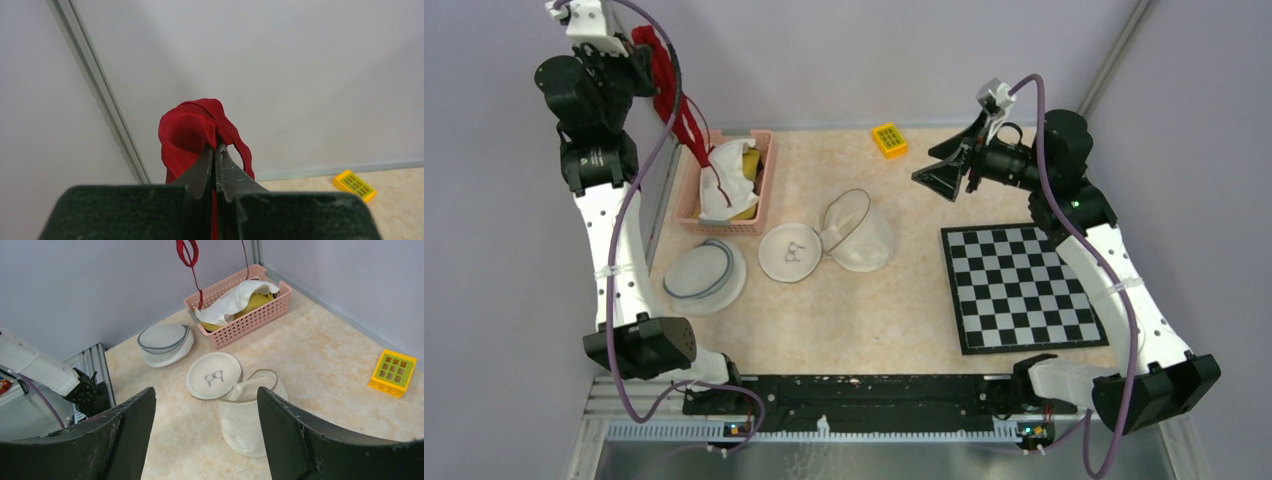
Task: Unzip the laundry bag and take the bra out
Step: Place the bra in the bin.
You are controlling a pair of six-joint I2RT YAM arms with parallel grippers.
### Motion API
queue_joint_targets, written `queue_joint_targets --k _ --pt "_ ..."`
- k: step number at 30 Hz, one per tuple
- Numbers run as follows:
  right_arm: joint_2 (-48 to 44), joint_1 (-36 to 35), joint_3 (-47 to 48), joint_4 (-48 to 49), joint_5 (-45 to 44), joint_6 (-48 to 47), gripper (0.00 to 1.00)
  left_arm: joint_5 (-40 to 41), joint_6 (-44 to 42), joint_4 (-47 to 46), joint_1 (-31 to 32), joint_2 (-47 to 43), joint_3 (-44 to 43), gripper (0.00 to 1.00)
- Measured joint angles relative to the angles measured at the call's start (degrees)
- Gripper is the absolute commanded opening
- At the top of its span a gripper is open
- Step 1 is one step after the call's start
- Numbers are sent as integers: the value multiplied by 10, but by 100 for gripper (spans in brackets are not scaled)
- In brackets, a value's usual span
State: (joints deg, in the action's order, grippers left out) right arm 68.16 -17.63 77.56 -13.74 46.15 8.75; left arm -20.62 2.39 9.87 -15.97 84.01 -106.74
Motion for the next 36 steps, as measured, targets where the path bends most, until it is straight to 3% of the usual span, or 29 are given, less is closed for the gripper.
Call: queue_joint_targets --k 17,36 --pt "-1 0 -3 4 0 0 73 -36 -135 50 -1 35 28 0" --pt "-1 0 -4 5 0 0 73 -120 -424 101 -1 75 125 0"
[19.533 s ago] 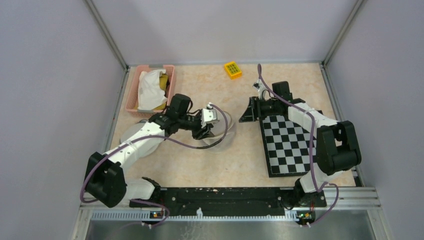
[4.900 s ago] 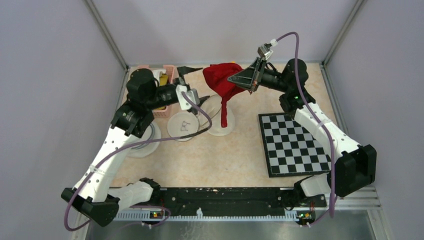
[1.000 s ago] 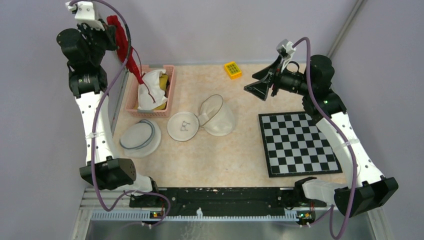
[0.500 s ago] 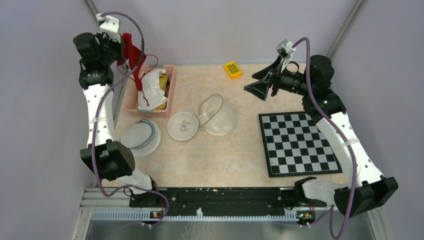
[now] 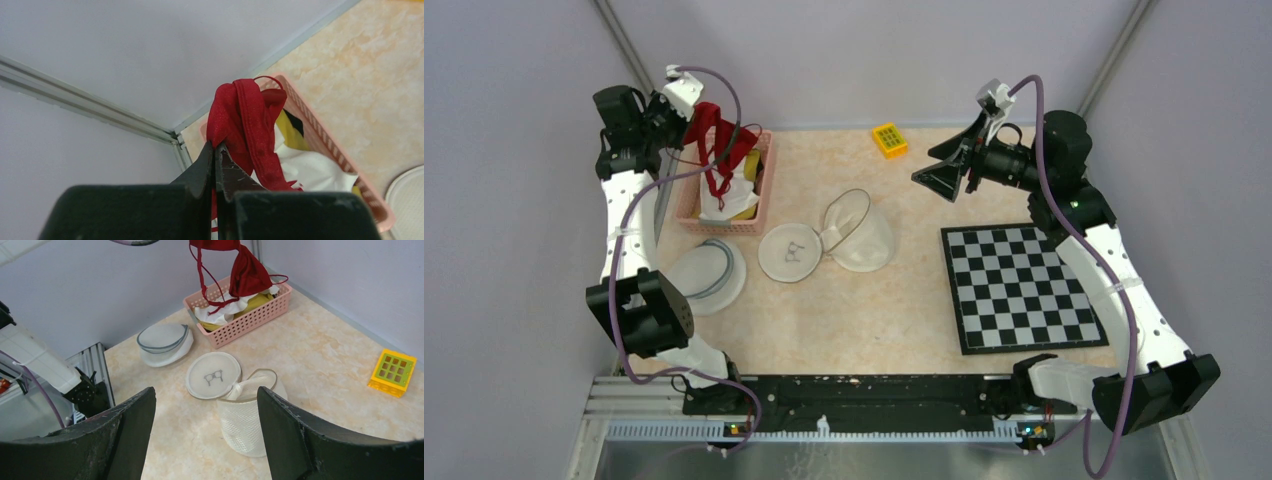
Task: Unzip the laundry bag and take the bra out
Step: Place the bra in the bin.
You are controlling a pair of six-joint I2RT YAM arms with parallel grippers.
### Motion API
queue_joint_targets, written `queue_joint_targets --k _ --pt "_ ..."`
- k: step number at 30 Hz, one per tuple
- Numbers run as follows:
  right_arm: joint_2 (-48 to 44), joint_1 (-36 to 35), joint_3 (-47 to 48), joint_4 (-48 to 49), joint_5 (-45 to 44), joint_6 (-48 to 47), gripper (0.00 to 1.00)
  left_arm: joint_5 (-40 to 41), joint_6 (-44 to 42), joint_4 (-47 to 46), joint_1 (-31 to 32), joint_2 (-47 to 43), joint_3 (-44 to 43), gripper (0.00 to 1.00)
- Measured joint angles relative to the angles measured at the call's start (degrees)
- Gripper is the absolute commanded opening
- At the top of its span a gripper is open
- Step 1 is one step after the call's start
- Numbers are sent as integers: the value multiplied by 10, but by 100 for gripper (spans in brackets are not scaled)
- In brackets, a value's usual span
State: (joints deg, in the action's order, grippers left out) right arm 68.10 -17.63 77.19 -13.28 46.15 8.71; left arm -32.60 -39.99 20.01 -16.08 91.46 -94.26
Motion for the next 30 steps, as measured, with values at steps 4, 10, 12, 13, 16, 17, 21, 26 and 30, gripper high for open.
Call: queue_joint_targets --k 4,10,12,13,16,17,21,26,30 --pt "0 0 -7 4 0 2 73 7 -55 -9 0 0 36 0" --pt "3 0 -15 10 0 9 73 20 -97 -48 0 7 73 0" --pt "6 0 -15 10 0 9 73 24 -93 -73 0 14 73 0" --pt "8 0 -15 9 0 9 73 27 -87 -91 0 18 73 0" --pt "11 0 -15 7 0 9 73 40 -65 -134 0 29 73 0" --pt "12 0 -15 6 0 9 73 45 -59 -149 0 33 73 0" --pt "14 0 -15 4 0 9 73 57 -46 -198 1 43 70 0" --pt "22 0 -15 7 0 15 73 59 -47 -224 5 56 55 0" --pt "26 0 -15 9 0 19 73 75 -54 -268 14 53 78 0"
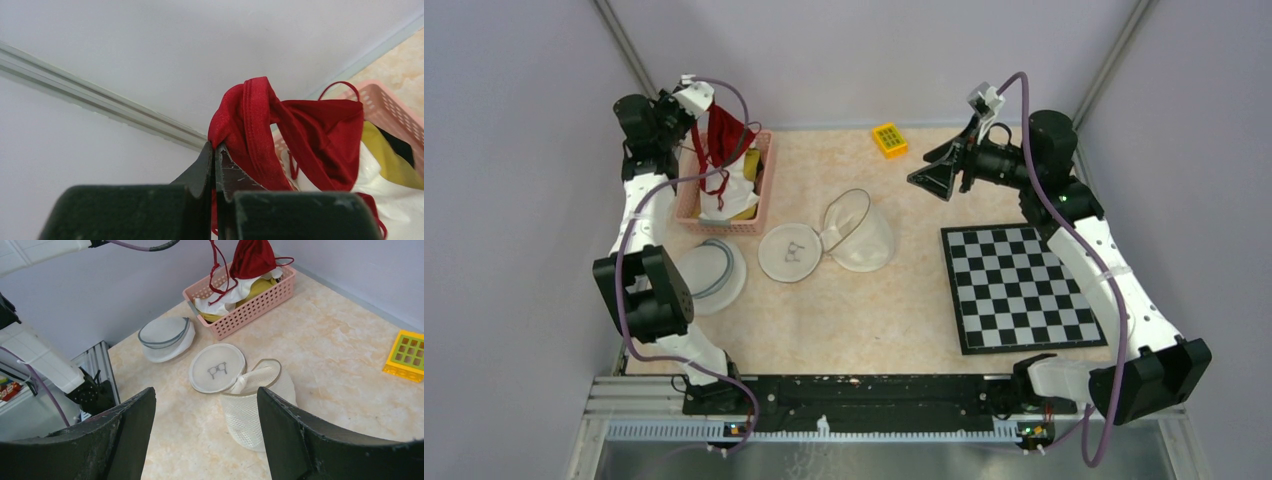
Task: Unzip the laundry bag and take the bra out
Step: Place the bra in the bin.
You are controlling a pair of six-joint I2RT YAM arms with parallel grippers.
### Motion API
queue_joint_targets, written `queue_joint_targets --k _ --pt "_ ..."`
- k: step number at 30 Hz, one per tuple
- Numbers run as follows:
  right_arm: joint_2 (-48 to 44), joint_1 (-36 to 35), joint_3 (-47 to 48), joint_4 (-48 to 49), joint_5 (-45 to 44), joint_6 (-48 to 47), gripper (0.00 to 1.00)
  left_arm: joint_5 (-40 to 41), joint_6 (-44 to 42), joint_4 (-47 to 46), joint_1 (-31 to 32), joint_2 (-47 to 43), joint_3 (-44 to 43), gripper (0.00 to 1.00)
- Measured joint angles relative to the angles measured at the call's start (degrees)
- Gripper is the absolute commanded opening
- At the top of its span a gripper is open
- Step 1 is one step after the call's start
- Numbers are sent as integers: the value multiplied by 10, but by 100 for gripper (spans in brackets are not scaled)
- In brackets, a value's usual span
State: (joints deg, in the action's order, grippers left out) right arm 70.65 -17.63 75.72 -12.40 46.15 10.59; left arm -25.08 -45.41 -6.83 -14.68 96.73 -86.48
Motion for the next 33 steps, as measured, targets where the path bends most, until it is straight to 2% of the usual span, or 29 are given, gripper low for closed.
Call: queue_joint_targets --k 6,12,17,33 --pt "2 0 0 3 0 6 73 62 -2 -52 18 -1 33 0" --pt "5 0 0 3 0 10 73 140 19 -160 21 -1 55 0" --pt "7 0 0 5 0 13 73 166 25 -189 21 -1 61 0" --pt "8 0 0 4 0 14 73 1 -91 -125 15 -94 208 0"
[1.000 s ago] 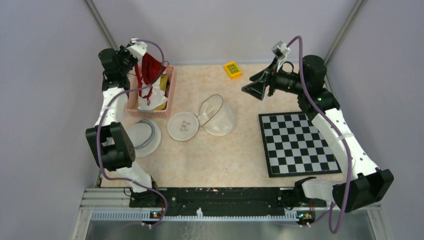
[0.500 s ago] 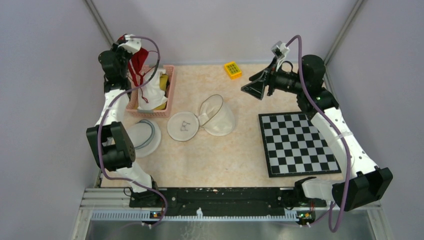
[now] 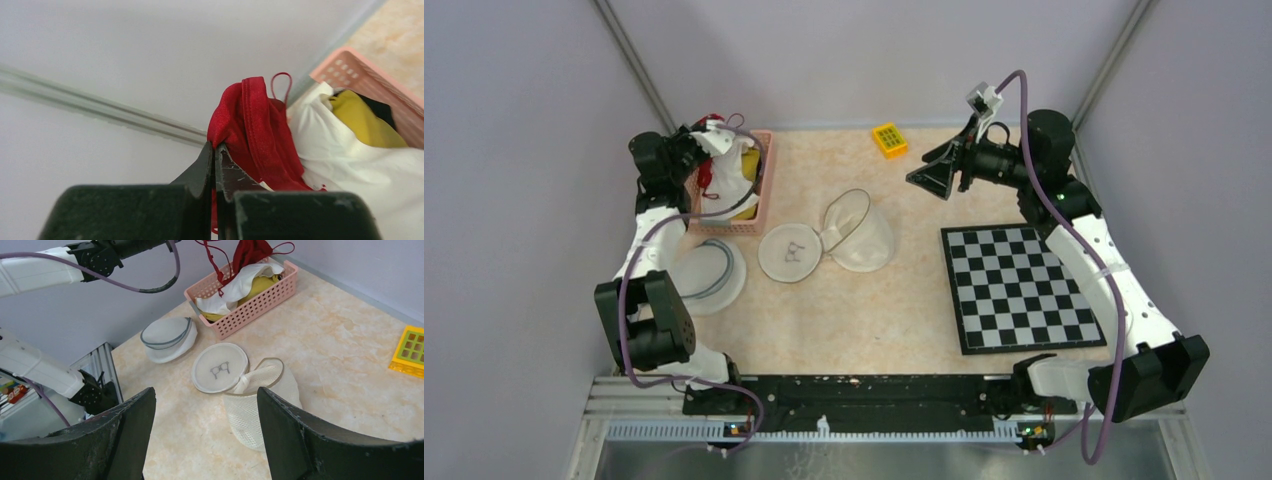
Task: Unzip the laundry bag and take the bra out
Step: Place the bra in the bin.
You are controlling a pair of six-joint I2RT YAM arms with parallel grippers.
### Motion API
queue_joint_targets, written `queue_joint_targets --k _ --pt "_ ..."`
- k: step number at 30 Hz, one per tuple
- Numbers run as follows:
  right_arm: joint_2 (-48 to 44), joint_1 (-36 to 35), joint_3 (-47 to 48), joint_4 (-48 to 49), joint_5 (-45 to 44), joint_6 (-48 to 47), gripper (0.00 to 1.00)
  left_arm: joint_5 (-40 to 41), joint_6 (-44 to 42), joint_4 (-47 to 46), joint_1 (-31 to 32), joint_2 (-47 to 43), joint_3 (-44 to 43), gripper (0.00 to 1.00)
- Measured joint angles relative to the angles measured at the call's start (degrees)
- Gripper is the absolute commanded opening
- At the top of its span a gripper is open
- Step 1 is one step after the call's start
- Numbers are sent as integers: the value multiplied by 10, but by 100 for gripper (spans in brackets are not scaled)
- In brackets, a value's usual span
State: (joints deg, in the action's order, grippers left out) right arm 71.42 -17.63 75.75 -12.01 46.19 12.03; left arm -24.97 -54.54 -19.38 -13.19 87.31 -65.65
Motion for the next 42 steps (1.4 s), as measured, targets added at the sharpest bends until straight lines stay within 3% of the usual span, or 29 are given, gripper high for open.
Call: queue_joint_targets --k 6,12,24,31,36,42 --pt "0 0 0 0 0 0 73 -61 -72 109 -7 -16 2 0" --pt "0 0 0 0 0 1 73 -73 -132 225 -11 13 -11 0" --pt "-1 0 -11 0 0 1 73 -64 -113 253 -11 101 -37 1" --pt "-1 0 -11 -1 0 1 73 -88 -152 338 -11 101 -48 19" --pt "-1 0 -11 -1 0 1 73 -81 -175 409 -11 101 -61 47" --pt "-1 0 -11 -7 0 0 73 -62 -146 455 -28 101 -96 65"
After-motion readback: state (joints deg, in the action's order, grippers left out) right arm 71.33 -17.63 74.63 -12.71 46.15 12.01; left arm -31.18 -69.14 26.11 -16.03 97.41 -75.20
